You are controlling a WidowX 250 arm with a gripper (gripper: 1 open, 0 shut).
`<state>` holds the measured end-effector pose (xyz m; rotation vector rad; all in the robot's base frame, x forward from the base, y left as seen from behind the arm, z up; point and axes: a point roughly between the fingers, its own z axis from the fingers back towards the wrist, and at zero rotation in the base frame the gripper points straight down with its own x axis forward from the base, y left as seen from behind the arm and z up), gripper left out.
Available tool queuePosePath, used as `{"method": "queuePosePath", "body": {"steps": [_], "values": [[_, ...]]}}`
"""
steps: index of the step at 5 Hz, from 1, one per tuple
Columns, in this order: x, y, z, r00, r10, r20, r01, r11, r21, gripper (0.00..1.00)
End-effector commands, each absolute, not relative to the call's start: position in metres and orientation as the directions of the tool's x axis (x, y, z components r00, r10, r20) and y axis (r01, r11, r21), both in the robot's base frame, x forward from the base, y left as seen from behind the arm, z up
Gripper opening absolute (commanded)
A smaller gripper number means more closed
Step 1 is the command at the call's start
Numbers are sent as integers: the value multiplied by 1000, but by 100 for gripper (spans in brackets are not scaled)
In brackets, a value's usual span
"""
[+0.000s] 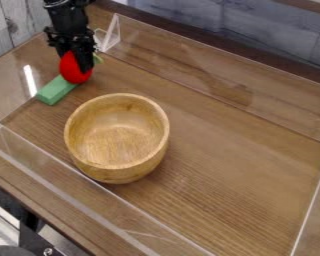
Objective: Move the red fruit to the left
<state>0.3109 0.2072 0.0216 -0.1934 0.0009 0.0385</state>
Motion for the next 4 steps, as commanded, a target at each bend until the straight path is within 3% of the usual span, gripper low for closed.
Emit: {"method": "queuePosePath", "body": {"steps": [1,2,4], "values": [[296,211,-23,992,79,-100,-102,962,-253,100],[290,214,-22,992,68,-111,-95,961,-259,0],[283,215,-18,989,65,-134,-100,958,-270,0]]}}
